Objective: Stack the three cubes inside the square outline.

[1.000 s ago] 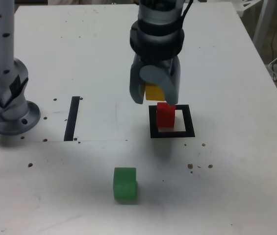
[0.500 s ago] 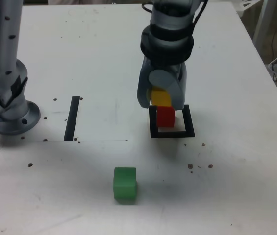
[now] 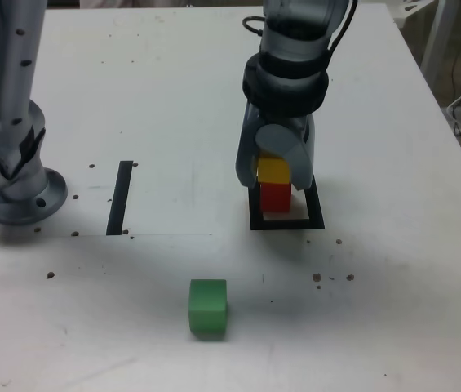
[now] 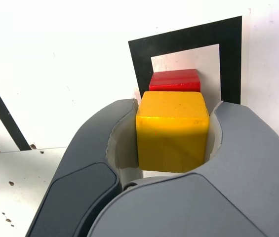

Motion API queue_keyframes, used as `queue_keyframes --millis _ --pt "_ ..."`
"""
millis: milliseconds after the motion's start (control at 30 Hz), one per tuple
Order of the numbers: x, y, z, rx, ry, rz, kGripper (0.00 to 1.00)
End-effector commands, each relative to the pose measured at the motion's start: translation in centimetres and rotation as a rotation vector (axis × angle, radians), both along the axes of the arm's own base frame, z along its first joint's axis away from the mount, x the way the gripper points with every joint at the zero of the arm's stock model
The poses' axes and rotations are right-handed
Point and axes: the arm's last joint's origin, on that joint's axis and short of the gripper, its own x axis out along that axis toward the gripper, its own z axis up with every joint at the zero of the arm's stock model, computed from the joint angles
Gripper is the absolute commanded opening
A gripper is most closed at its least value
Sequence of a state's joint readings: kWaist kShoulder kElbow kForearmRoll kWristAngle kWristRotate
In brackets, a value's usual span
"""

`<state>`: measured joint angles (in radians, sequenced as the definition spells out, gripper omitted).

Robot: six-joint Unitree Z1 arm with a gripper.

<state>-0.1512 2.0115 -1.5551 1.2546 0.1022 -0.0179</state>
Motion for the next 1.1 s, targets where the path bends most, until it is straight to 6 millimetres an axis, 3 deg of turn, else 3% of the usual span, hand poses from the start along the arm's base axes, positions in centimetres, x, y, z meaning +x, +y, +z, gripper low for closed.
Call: queue_keyframes --millis 0,533,600,733,800,1067 --pt "0.1 0.1 -0.3 -0.002 0.002 0.001 0.3" --pt "0.2 0.2 -0.9 -0.009 0.002 0.002 0.31" --pt "0.2 0.2 -1.0 -0.01 0.003 -0.001 0.41" --pt "0.1 0.2 -1.2 -0.012 0.004 -0.009 0.8" --pt "0.1 0.2 -1.3 -0.013 0.004 -0.009 0.92" --pt "0.0 0.3 -1.3 -0.014 0.006 -0.008 0.96"
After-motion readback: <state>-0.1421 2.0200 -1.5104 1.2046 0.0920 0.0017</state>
